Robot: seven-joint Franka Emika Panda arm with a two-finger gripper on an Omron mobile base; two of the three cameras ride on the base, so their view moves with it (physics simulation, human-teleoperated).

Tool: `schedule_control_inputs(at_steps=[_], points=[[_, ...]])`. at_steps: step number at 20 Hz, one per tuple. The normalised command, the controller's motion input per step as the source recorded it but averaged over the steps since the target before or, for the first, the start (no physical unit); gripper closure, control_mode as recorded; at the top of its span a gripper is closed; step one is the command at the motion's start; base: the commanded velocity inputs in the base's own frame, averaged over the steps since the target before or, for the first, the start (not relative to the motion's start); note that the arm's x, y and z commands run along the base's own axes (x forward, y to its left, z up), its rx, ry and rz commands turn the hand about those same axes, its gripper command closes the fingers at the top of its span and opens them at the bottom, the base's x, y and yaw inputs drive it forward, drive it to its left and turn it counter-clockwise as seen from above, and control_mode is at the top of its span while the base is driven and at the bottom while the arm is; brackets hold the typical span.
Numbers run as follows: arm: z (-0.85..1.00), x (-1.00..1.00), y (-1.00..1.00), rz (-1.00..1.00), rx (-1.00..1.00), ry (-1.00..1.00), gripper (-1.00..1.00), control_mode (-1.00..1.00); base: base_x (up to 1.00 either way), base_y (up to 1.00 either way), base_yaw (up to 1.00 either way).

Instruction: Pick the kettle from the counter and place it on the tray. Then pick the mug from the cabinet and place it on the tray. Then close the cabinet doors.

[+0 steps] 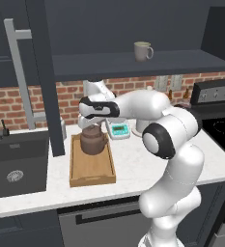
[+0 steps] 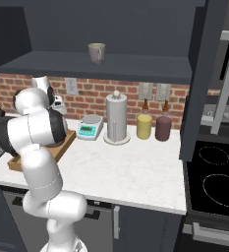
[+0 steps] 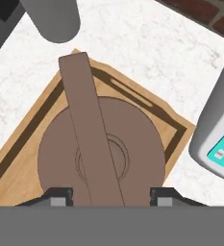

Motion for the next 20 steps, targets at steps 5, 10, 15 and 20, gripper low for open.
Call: schedule_control_inputs(at_steps=[5,10,15,20], points=[[0.00,-0.06,-0.02,-0.04,0.00,0.00,-1.00,-1.00,0.00,0.00,0.00],[0.00,-0.19,-0.03,-0.07,0.00,-0.02,-1.00,-1.00,0.00,0.00,0.00],[0.05,-0.34,-0.06,-0.10,0.00,-0.11,-1.00,-1.00,0.00,0.00,0.00],[0.28,-0.21,-0.01,-0.11,0.00,-0.17,-1.00,-1.00,0.00,0.00,0.00]])
